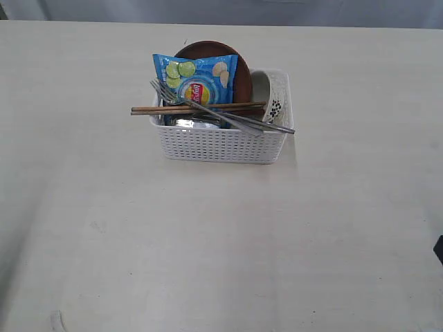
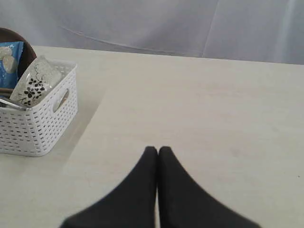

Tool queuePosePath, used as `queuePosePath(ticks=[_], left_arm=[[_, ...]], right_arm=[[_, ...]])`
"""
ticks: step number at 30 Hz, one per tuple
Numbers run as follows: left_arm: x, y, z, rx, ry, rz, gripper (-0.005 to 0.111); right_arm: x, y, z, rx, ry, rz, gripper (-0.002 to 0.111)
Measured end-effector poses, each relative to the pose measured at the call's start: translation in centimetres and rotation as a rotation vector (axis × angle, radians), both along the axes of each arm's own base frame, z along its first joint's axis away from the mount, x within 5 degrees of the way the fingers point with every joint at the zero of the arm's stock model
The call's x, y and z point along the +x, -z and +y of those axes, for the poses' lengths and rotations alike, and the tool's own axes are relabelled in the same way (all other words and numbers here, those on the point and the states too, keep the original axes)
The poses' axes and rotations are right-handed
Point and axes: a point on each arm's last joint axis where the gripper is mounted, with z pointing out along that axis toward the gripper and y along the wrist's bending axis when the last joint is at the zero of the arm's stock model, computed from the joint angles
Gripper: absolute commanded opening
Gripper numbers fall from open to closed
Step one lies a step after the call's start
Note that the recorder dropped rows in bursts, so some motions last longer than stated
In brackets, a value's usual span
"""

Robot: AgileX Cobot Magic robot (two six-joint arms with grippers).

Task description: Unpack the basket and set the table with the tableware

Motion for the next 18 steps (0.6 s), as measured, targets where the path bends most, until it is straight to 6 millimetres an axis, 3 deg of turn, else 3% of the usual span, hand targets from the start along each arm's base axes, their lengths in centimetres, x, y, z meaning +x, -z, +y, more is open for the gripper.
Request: queuePosePath(ticks=[18], left_arm=[[0.0,0.0,0.0,0.000,0.000,0.000,0.000]], right_arm=[[0.3,-3.4,0.0,0.094,0.012,-0.373,0.000]])
